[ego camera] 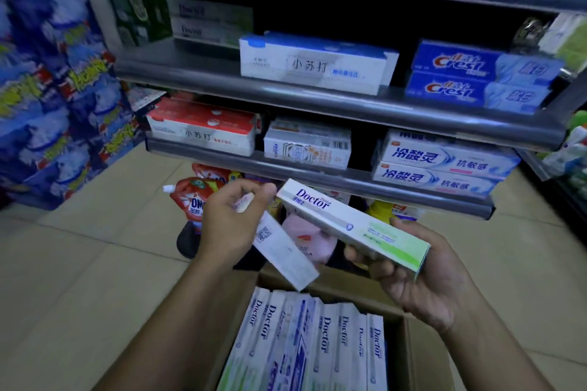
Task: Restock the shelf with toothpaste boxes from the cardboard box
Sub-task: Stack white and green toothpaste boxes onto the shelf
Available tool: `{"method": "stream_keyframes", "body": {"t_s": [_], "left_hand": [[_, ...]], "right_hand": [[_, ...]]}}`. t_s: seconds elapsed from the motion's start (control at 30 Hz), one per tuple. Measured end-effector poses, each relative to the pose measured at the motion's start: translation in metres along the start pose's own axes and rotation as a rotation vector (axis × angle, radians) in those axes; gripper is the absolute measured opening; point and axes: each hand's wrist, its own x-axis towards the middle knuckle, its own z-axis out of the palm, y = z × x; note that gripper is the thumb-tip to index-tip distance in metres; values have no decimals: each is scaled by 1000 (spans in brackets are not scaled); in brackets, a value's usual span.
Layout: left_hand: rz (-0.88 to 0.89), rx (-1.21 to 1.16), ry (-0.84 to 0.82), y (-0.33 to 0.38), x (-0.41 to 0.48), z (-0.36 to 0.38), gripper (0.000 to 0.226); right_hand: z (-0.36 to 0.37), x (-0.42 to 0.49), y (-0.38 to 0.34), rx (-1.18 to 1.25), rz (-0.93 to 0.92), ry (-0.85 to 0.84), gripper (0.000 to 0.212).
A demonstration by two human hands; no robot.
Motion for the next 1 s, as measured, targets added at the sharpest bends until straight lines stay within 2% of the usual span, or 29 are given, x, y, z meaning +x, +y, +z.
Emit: {"method": "stream_keyframes", "body": {"t_s": [0.03, 0.1, 0.13, 0.23, 0.33, 0.43, 0.5, 0.57, 0.63, 0.7, 0.77, 0.87, 1.0], "left_hand": [[-16, 8, -123, 5, 8, -8, 34], [-56, -45, -397, 10, 19, -24, 63], [-77, -104, -496, 12, 22, -32, 70], [-96, -280, -617, 18, 24, -47, 58], [-82, -259, -561, 25, 23, -53, 40], [-87, -186, -486, 33, 23, -59, 31], [-131, -155, -372, 38, 24, -64, 34], [-172, -167, -283, 41, 26, -69, 37], [-191, -218, -233, 44, 30, -76, 35], [-197, -258, -214, 48, 34, -83, 32], [-182, -260, -228, 53, 38, -89, 32], [-146, -264, -185, 63, 41, -96, 43], [-86, -202, -63, 74, 48, -107, 46]], "right_hand": [[5, 2, -2, -22, 14, -21, 83], [13, 6, -6, -64, 46, -40, 83], [17, 8, -7, -75, 60, -43, 85], [29, 13, -10, -76, 83, -45, 85], [46, 18, -10, -153, 69, 15, 74], [58, 23, -13, -233, -53, 143, 69], [63, 25, -12, -273, -197, 131, 75], [67, 25, -8, -332, -330, 47, 81], [71, 28, -1, -529, -452, -6, 83], [74, 35, 4, -755, -635, 93, 74], [80, 41, 4, -857, -822, 223, 57], [93, 46, -2, -844, -930, 193, 46], [110, 50, -14, -743, -928, 131, 42]]}}
